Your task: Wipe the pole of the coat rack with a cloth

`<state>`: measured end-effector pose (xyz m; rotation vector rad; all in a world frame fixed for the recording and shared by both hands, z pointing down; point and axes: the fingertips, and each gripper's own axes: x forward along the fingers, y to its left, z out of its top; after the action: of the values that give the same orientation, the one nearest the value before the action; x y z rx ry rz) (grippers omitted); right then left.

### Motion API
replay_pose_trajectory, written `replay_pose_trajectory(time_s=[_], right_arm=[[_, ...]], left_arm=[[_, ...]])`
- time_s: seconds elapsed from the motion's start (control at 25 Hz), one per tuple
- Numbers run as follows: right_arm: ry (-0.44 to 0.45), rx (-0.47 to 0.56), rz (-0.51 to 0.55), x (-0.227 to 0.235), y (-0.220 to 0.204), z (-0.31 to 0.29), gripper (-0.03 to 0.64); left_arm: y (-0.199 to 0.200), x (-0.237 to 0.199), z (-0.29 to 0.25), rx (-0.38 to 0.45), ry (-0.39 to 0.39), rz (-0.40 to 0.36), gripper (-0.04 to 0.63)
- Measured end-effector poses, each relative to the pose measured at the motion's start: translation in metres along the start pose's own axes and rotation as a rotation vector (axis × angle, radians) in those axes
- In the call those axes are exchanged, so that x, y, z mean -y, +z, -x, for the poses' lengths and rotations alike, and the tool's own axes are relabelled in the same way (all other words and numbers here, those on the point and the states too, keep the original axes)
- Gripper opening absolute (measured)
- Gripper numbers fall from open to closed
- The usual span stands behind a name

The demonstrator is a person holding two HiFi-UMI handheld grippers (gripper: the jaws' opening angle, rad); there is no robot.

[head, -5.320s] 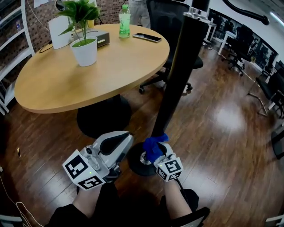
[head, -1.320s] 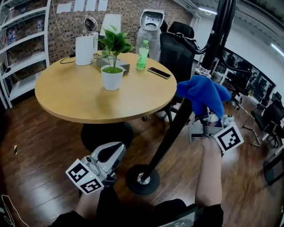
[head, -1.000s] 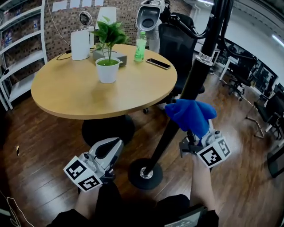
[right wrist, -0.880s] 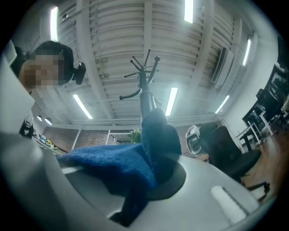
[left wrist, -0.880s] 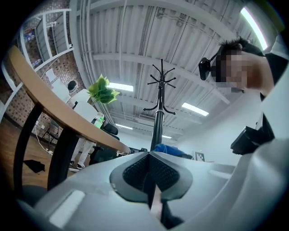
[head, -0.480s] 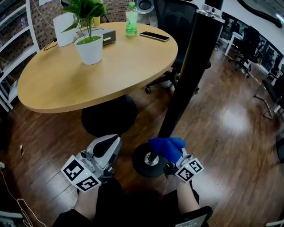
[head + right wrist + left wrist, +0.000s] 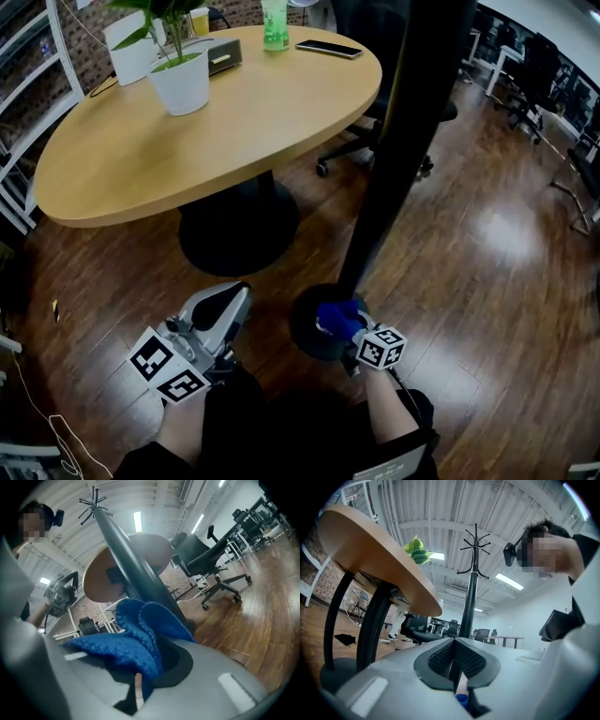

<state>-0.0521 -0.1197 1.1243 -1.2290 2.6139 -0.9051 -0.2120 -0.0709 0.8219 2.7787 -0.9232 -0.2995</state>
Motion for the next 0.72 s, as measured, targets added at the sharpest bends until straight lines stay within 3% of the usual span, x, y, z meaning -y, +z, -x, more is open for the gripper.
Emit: replay_pose_trajectory(time_s=[0.12,0.24,0.52,0.72], right_arm=[[0.001,0.012,-0.008,-0.011,0.013,0.003,0.021],[0.063,0.072,0.034,-0.046,0.057,0.014,0.021],[0.198,0.235,0.22,-0.171,0.23,0.034,0.021],[0.236,0.39,0.235,-0.254,0.349,0.055,0.021]], left_arm=[[0.003,0.002,0.002,0.008,-0.003,-0.002,0.0],[0.01,0.007,0.003,0.025,-0.014,-0.007,0.0],[0.044,0.01,-0.001,0.09,-0.031,-0.024,0.0],[0.076,0.014,0.003,0.148,-0.037,-0.06,0.0]])
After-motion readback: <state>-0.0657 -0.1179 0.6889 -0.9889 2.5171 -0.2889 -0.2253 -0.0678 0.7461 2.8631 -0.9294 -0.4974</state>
